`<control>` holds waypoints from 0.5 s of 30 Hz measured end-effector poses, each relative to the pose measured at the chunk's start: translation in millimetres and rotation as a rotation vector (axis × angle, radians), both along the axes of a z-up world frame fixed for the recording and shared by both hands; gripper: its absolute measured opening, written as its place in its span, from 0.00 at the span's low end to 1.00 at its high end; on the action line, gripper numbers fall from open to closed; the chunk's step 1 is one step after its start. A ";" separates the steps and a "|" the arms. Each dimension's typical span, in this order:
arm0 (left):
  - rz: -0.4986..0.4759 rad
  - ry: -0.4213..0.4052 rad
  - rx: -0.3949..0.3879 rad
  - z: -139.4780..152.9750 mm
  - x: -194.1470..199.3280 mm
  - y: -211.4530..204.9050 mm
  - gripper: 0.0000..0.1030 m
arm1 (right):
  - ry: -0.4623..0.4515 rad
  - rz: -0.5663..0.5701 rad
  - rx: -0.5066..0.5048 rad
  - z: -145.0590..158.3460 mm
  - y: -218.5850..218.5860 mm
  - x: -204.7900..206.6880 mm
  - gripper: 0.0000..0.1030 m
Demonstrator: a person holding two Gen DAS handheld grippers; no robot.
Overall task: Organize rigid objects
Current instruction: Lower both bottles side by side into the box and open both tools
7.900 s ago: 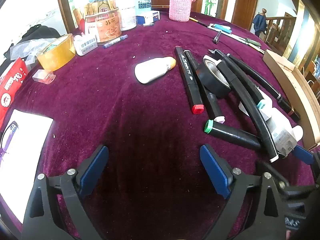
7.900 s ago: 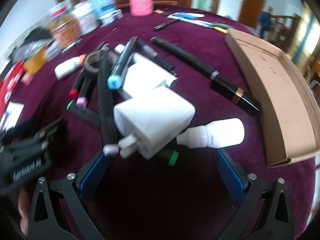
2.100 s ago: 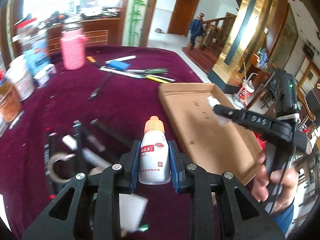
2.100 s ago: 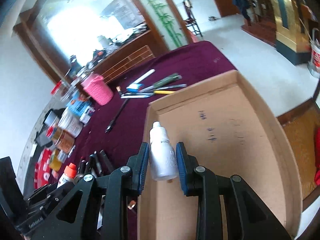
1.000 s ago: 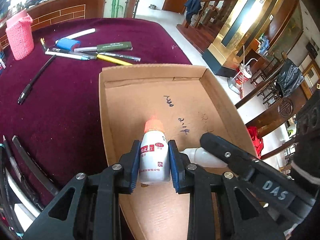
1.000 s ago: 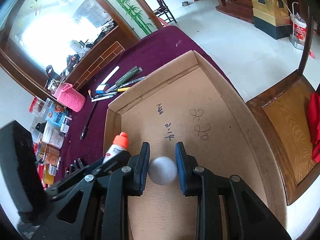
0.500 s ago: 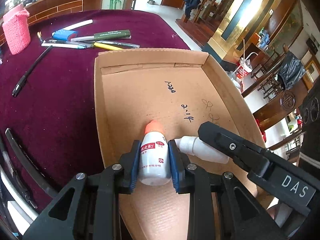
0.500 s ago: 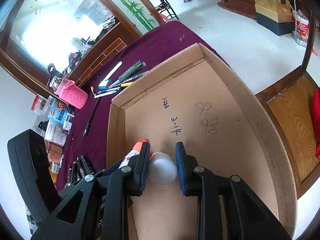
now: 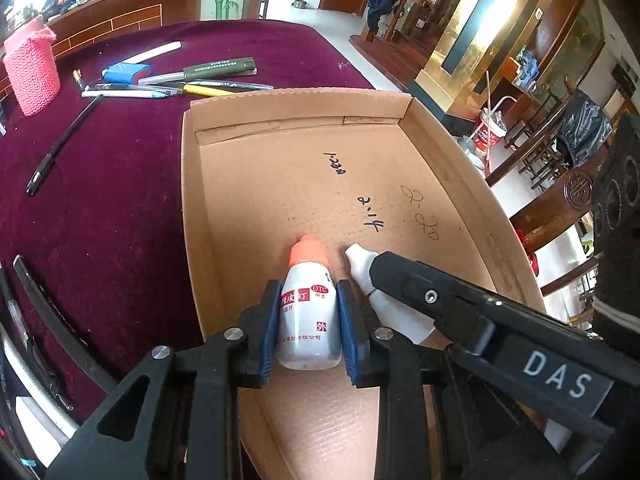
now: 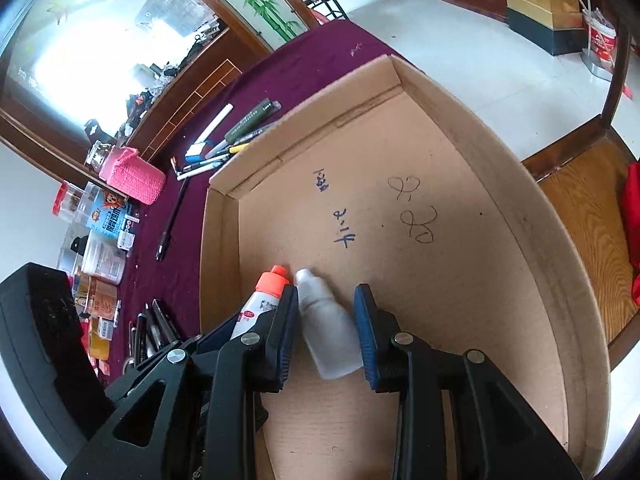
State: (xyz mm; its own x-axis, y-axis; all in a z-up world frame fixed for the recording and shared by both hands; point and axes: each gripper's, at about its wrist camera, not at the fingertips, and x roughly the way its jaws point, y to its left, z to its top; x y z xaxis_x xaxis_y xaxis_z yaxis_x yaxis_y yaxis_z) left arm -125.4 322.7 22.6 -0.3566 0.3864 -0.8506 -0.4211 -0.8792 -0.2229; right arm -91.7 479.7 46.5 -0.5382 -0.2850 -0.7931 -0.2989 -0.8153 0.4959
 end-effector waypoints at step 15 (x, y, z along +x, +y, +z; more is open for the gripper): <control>0.004 -0.025 0.008 -0.6 1.0 -1.5 0.23 | 0.006 0.015 -0.020 0.6 -2.8 -0.6 0.26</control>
State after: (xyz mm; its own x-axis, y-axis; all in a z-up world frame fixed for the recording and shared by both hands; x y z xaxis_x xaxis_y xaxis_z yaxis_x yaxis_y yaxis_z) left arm -124.4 321.2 22.0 -0.3369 0.3915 -0.8563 -0.4114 -0.8793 -0.2401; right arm -92.3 476.9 47.1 -0.5385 -0.3088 -0.7840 -0.2832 -0.8099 0.5136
